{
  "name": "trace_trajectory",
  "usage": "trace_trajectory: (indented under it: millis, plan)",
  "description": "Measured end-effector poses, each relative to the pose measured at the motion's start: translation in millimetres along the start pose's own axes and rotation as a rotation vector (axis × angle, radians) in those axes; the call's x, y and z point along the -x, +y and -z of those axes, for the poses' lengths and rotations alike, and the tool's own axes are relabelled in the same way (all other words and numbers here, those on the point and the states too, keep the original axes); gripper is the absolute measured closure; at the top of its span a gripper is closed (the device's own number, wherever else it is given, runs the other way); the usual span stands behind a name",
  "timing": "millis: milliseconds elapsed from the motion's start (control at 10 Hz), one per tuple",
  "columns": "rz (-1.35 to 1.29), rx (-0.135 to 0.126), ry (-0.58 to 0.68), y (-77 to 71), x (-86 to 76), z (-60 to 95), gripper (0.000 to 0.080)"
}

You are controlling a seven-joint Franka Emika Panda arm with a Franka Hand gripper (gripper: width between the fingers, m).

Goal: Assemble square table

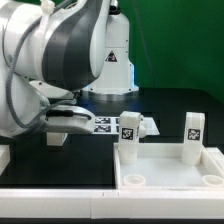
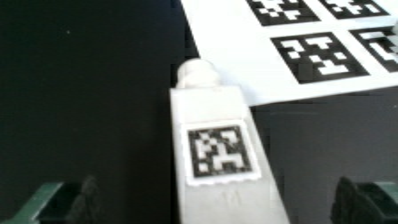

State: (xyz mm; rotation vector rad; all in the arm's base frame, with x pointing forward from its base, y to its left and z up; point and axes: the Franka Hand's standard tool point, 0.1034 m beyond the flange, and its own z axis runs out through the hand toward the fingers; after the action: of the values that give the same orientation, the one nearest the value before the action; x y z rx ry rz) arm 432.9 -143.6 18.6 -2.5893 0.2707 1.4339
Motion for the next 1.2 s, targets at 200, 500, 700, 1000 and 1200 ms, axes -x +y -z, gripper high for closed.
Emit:
trace_trajectory:
  millis: [200,500,700,1000,1200]
  plan:
    - [0.0,-0.001,0.0,0.9,0.1,0.0,0.015]
    - [0.0,-0.001,0.0,0.8,0.1,0.0,0.0177]
    - [0.0,-0.001,0.0,0.9,0.1,-0.1,0.0348]
    - [0.0,-0.001,0.0,0.9,0.1,0.0,0.0521]
    - [0.016,0.005,0.025,-7.5,6.9,16.0,0.0521]
